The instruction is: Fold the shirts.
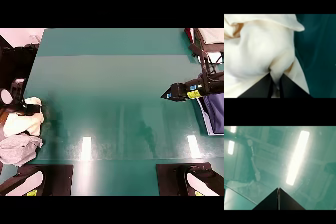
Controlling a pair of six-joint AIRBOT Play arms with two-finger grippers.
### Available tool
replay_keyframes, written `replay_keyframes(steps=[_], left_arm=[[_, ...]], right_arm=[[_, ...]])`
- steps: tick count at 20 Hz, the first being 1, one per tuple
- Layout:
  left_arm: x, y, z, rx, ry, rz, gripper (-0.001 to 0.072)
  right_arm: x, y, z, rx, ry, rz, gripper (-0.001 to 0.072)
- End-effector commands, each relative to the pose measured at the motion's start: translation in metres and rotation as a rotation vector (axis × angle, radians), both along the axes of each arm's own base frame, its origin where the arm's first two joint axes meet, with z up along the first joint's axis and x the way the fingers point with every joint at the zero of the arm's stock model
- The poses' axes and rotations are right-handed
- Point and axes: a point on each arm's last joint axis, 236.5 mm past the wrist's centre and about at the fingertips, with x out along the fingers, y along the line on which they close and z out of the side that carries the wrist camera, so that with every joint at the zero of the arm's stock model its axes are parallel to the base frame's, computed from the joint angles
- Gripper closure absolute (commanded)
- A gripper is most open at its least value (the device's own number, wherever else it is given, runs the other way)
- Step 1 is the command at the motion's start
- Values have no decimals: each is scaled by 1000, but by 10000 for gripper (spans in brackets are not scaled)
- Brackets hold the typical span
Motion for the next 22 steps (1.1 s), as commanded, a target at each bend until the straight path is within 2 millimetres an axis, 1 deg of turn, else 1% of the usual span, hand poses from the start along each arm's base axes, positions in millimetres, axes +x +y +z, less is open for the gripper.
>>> replay_keyframes(steps=[1, 2, 3, 4, 5, 7, 9, 10, 11, 12, 13, 14, 16, 17, 19, 20, 21, 22], left_arm=[[25, -25, 70, -59, -130, -101, 682], [33, -43, 106, -81, -204, -168, 681], [38, -69, 146, -117, -279, -251, 682], [38, -97, 181, -160, -342, -336, 682], [34, -129, 215, -208, -396, -434, 682], [20, -190, 271, -290, -489, -601, 682], [7, -241, 316, -343, -603, -741, 682], [1, -262, 331, -362, -651, -801, 682], [-4, -282, 340, -372, -692, -860, 682], [-8, -300, 339, -392, -693, -902, 682], [-11, -317, 331, -410, -667, -941, 682], [-12, -334, 316, -425, -616, -982, 681], [-11, -362, 270, -431, -467, -1060, 681], [-9, -373, 241, -434, -371, -1081, 681], [2, -388, 181, -437, -202, -1084, 680], [10, -392, 154, -437, -137, -1073, 676], [18, -396, 127, -435, -80, -1058, 472], [23, -396, 105, -437, -24, -1023, 217]], right_arm=[[0, 0, 0, 1, 0, -1, 696], [0, 0, 0, 1, 0, 0, 696], [0, 0, 0, 1, 1, 0, 696], [0, 0, 0, 2, 0, 0, 696], [0, 1, 1, 6, 0, 0, 697], [1, 2, 2, 9, -4, -1, 696], [3, 2, 6, 10, -20, -3, 696], [7, 2, 13, 11, -42, -6, 697], [12, 1, 23, 13, -76, -11, 697], [18, 1, 38, 17, -120, -17, 696], [24, 1, 54, 22, -172, -24, 696], [31, 1, 71, 28, -226, -34, 696], [40, 1, 104, 40, -326, -49, 697], [42, 1, 118, 44, -365, -52, 696], [42, 0, 137, 47, -412, -52, 697], [42, 0, 142, 45, -425, -52, 697], [42, -1, 144, 43, -432, -53, 696], [42, -1, 144, 43, -430, -52, 697]])
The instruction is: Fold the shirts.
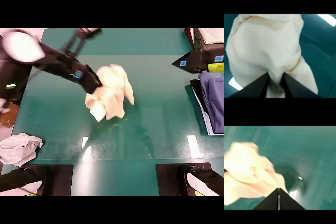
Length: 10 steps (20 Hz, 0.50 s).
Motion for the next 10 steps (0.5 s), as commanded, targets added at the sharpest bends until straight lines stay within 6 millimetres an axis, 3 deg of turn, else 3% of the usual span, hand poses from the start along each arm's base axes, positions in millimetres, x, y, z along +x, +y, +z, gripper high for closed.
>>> replay_keyframes(steps=[1, 2, 5, 8, 10], left_arm=[[6, -9, -83, 104, 202, 5, 179], [4, 0, -90, 124, 249, 21, 179], [-5, 41, -84, 131, 377, 89, 179], [-29, 39, -91, -49, 477, 154, 179], [-52, 36, -129, -97, 535, 231, 179]], right_arm=[[2, -1, 13, -1, -39, -8, 696], [2, -2, 9, -1, -28, -8, 696], [2, -2, -9, -4, 16, -8, 696], [1, -1, -32, -6, 74, -7, 696], [2, -2, -45, -4, 101, -13, 696]])
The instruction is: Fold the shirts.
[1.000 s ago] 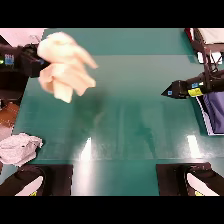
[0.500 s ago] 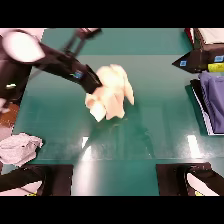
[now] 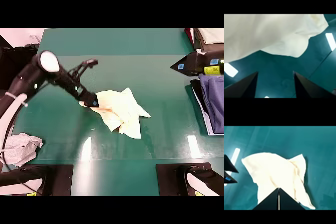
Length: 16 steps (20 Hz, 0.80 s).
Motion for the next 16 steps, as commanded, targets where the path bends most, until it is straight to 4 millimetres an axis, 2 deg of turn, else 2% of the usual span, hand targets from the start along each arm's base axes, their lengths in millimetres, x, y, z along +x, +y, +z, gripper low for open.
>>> replay_keyframes(steps=[1, 3, 4, 6, 10, 14, 15, 16], left_arm=[[-35, -6, -49, -105, 129, 163, 178], [-56, -24, -78, -196, 238, 278, 178], [-56, -34, -84, -259, 245, 330, 178], [-50, -46, -89, -320, 212, 394, 178], [-45, -63, -96, -295, 102, 403, 178], [-28, -61, -97, -291, 54, 475, 181], [-26, -60, -97, -291, 47, 481, 277], [-25, -60, -97, -290, 44, 484, 430]], right_arm=[[0, 0, -22, 1, 49, -6, 696], [-1, 0, -33, 0, 75, -7, 696], [-2, 0, -37, 0, 84, -8, 696], [-2, 0, -38, 0, 86, -8, 696], [-2, 0, -38, 0, 88, -7, 697], [-4, 0, -39, -2, 96, -2, 696], [-4, 0, -39, -2, 96, -1, 696], [-4, 0, -39, -2, 97, -1, 696]])
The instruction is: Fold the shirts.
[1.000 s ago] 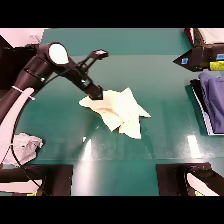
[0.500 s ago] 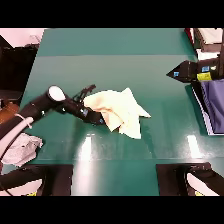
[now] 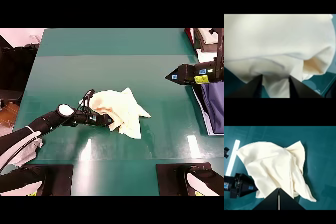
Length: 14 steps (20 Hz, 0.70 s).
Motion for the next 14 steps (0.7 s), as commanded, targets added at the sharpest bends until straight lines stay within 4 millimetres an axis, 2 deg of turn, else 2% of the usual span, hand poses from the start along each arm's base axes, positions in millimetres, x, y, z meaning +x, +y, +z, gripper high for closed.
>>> replay_keyframes(steps=[1, 2, 3, 5, 7, 9, 10, 11, 12, 14], left_arm=[[12, 2, -1, 9, -31, 54, 541], [12, 2, -1, 11, -35, 54, 659], [12, 3, -2, 14, -36, 51, 681], [12, 4, 2, 12, -40, 36, 682], [18, 13, 26, -7, -74, -1, 682], [30, 36, 61, 14, -166, -36, 682], [36, 52, 79, 42, -215, -49, 682], [40, 68, 95, 84, -262, -64, 682], [42, 83, 107, 128, -298, -77, 682], [40, 108, 120, 205, -322, -99, 681]], right_arm=[[-2, 1, -1, -1, 8, 5, 696], [-3, 0, -2, -2, 12, 6, 696], [-4, 0, -3, -4, 16, 9, 696], [-8, 1, -5, -8, 34, 20, 696], [-16, 1, -10, -18, 68, 40, 696], [-27, 5, -17, -30, 110, 72, 691], [-30, 9, -25, -30, 129, 83, 571], [-34, 14, -38, -30, 155, 94, 317], [-39, 21, -57, -29, 193, 108, 215], [-47, 42, -99, -19, 244, 126, 217]])
